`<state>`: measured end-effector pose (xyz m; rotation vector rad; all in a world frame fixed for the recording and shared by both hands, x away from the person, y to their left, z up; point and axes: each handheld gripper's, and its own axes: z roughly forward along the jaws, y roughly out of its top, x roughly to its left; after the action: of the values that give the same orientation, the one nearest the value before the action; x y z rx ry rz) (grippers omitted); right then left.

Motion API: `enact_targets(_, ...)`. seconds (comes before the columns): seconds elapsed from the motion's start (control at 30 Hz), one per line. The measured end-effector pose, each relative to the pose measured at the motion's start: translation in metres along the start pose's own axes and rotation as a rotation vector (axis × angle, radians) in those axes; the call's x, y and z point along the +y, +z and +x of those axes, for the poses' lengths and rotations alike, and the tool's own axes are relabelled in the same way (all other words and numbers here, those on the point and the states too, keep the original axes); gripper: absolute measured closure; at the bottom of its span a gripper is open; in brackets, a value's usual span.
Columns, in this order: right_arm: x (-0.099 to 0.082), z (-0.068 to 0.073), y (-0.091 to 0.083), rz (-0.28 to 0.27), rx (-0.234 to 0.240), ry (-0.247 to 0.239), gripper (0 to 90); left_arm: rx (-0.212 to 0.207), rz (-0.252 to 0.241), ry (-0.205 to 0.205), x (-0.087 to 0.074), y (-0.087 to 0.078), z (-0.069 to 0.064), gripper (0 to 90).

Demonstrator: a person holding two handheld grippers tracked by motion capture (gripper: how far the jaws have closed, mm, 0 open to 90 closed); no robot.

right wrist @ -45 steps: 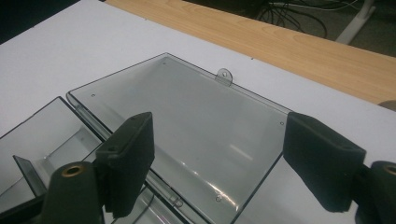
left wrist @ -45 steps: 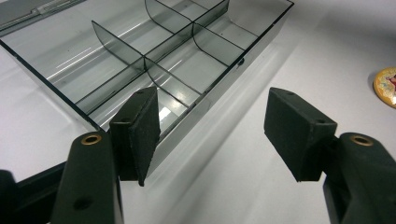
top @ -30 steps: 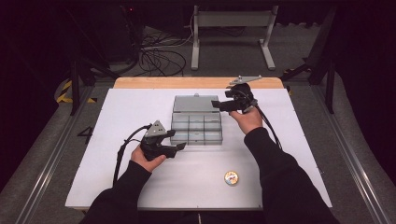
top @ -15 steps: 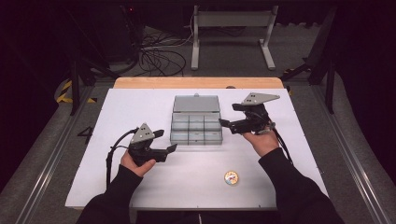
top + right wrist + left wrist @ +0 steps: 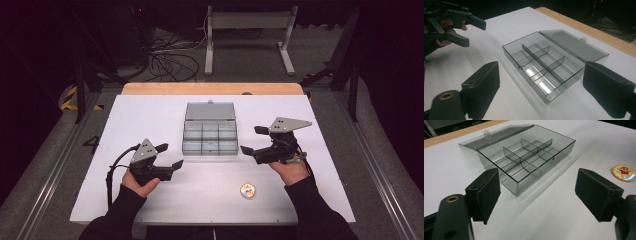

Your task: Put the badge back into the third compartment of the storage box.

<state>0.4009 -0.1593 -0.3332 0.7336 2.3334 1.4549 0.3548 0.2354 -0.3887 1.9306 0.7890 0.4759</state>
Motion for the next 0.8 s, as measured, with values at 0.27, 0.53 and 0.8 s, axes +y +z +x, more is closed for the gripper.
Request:
enact_targets(0.27,-0.007,0.004,-0.019,-0.031,0.002,0.008,14.1,-0.003,-0.009,-0.031,-0.003,-0.004,0.005,22.4)
enact_targets(0.53,-0.011,0.007,-0.023,-0.014,0.012,-0.006,12.0,0.007,-0.008,-0.011,-0.003,-0.003,0.004,22.5)
enact_targets(0.8,-0.015,0.014,-0.028,-0.011,0.039,-0.024,9.5,0.000,0.002,-0.028,-0.004,-0.003,0.004,23.2)
